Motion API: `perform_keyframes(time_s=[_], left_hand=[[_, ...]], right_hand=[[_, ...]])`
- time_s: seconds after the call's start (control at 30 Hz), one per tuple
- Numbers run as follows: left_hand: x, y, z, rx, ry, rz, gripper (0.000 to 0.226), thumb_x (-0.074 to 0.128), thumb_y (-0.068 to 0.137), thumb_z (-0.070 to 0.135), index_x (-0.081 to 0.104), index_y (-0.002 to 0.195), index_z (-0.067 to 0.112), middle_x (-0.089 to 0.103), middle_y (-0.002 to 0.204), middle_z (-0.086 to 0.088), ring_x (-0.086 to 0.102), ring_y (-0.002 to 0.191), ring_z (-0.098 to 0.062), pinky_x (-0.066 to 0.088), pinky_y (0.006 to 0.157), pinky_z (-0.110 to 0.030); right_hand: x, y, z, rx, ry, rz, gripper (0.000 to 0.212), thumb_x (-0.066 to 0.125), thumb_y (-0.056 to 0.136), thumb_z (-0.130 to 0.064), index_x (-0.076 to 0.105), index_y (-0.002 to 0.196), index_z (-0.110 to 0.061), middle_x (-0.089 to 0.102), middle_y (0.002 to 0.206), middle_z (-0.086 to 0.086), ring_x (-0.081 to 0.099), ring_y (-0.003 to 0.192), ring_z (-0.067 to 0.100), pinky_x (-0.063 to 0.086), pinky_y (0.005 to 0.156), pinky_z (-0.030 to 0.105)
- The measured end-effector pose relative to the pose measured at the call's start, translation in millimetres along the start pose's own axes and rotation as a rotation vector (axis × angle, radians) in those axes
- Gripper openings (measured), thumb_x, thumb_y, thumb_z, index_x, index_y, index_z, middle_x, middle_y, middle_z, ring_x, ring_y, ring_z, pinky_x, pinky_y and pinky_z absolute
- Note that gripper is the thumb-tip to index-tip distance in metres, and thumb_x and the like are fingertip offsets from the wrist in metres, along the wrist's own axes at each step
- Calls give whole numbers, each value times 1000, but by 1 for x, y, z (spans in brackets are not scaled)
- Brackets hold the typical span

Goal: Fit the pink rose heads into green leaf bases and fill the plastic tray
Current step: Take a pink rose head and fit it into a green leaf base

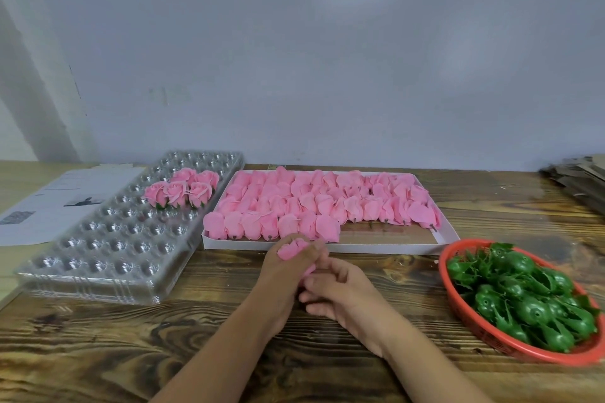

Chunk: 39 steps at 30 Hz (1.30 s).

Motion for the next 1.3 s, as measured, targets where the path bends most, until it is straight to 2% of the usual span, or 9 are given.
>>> perform_keyframes(time_s=[0.13,0.33,0.47,0.57,0.8,0.9,1.03,1.17,1.3], left_hand=[[-1,0,-1,-16,-66,45,22,83,78,30,69,89,17,68,84,-10,67,74,-20,58,66,-31],[5,1,0,13,-159,2,27,80,77,34,66,88,14,65,84,-8,64,79,-20,55,71,-32],[3,0,-2,1,-196,22,25,78,87,33,69,97,12,72,93,-7,70,82,-18,57,69,-27],[2,-1,-3,-11,-186,24,14,73,83,36,76,91,24,77,102,-5,74,90,-16,58,72,-25],[9,0,-4,-18,-219,-43,63,88,72,40,61,121,11,74,114,-11,72,101,-26,59,81,-31],[11,2,-6,-41,-277,-95,92,96,57,48,55,135,21,71,125,-12,71,110,-27,59,87,-35],[19,0,-7,-65,-192,-205,71,92,61,59,73,121,24,73,118,-10,71,108,-22,57,83,-30],[22,-4,-7,-97,-183,-301,62,89,66,58,75,119,29,67,136,-5,61,129,-20,53,99,-32],[21,-8,-4,-86,-146,-315,66,90,67,55,74,120,18,68,129,-12,62,123,-25,52,104,-38]], right_hand=[[-2,-9,-17,-321,-726,336,28,79,77,-29,59,94,-40,69,87,-21,65,73,2,48,62,11],[-2,-23,-30,-411,-908,505,33,64,70,-64,39,92,-69,52,98,-48,55,87,-21,44,62,4],[4,-25,-30,-436,-985,491,36,65,74,-57,42,101,-53,64,84,-30,61,90,-10,51,68,13],[11,-27,-31,-524,-1011,473,44,58,78,-56,45,118,-47,67,95,-24,61,99,-7,55,76,19],[4,-23,-32,-537,-722,431,36,71,86,-29,59,98,-60,69,88,-22,67,79,-1,50,68,11],[-1,-18,-33,-468,-417,387,26,71,90,-19,71,98,-43,72,78,-4,66,70,6,53,68,19],[6,-12,-27,-311,43,157,23,71,86,-25,76,107,-18,74,88,16,68,77,17,56,70,25],[13,-9,-19,-156,301,-27,25,73,86,-23,75,107,-9,69,91,13,67,80,17,57,72,25],[21,-9,-9,36,350,-157,23,74,79,-30,77,92,-11,67,79,7,63,65,14,51,56,21]])
Point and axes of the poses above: each hand's wrist, its own y-axis towards the middle knuckle, its own x-axis out of the palm, z = x × y, the point moved 8 cm from there along y, towards the middle knuckle
